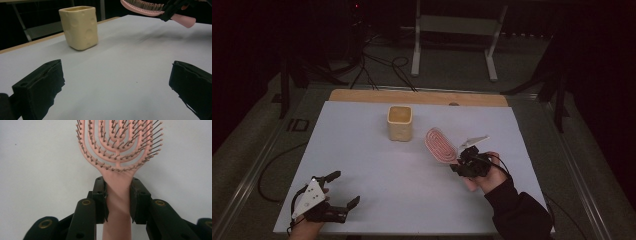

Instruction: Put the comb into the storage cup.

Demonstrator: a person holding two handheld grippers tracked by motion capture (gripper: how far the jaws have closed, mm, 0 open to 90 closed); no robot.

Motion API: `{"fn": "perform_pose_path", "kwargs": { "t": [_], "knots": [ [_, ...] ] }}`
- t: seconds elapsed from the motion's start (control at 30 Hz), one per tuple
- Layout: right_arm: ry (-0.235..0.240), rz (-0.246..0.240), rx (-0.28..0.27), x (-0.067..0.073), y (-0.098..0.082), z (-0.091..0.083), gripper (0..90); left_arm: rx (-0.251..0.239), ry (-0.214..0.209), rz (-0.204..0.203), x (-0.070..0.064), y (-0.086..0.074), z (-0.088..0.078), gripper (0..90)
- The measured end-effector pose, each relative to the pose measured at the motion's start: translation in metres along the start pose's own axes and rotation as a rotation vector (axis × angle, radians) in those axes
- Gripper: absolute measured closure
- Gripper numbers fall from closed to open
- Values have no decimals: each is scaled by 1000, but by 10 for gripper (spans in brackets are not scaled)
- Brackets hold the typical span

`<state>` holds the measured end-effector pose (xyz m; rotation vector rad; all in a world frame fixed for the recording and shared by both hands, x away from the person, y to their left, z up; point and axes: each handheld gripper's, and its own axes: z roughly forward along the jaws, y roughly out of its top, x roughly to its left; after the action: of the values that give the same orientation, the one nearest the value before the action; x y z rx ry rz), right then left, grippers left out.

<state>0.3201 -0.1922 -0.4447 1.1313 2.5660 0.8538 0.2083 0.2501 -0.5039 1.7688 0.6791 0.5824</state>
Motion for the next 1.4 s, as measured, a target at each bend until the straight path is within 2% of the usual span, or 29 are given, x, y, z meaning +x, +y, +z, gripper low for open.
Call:
{"fn": "perform_pose_path", "kwargs": {
  "t": [0.23,0.4,0.63,0.87,1.4],
  "knots": [
    [-18,-4,-58,0,9,-4,701,-5,4,-14,1,0,-1,0],
    [-16,-13,-75,1,14,-5,700,1,0,-18,1,0,0,0],
    [-14,-5,-139,4,24,-9,701,-2,11,-14,1,0,-1,0],
    [-2,5,-199,4,36,-12,701,5,1,-16,1,-1,0,0],
    [2,-20,-277,9,58,-13,701,5,0,-19,1,-1,0,0]
  ]
}}
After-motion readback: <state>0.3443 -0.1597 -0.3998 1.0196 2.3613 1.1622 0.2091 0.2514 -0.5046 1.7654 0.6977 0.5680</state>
